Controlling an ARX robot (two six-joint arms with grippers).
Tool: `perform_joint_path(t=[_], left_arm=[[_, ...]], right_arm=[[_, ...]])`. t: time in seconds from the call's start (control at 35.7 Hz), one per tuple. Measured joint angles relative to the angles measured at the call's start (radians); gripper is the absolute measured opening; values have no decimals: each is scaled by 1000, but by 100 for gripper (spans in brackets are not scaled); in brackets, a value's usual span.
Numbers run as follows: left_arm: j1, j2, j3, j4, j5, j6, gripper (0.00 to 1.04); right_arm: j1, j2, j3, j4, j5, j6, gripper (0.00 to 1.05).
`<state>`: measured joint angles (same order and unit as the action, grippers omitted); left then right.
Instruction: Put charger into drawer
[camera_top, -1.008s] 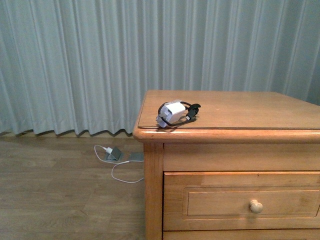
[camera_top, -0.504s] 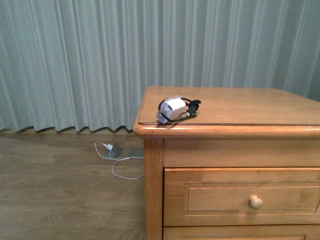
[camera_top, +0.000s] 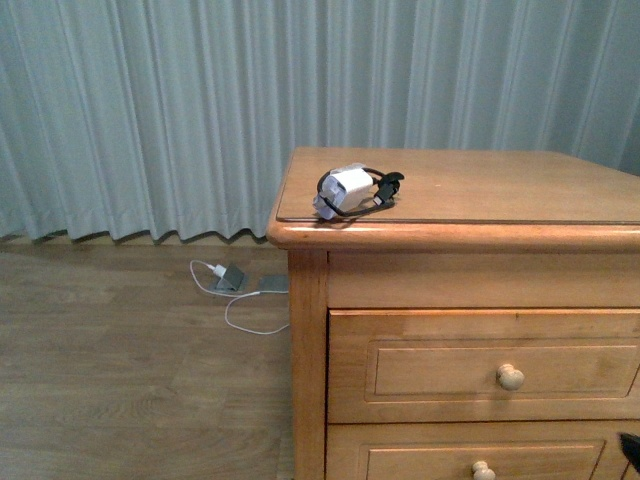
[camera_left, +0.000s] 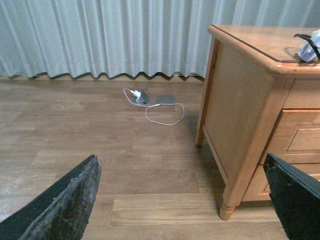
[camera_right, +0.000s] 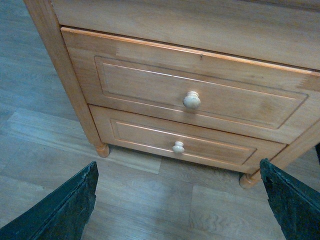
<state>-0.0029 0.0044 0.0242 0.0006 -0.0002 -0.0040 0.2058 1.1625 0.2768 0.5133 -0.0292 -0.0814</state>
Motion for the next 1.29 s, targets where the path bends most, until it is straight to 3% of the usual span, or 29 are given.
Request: perform_joint_path(t=[0.45, 0.81, 1.29], left_arm=[[0, 0, 0, 0, 0, 0, 98], [0, 0, 0, 0, 0, 0, 98], [0, 0, 0, 0, 0, 0, 98]], right_arm=[[40, 615, 311, 247, 130, 56, 96], [26, 864, 520, 270, 162, 86, 96], [2, 981, 616, 264, 177, 93, 96]])
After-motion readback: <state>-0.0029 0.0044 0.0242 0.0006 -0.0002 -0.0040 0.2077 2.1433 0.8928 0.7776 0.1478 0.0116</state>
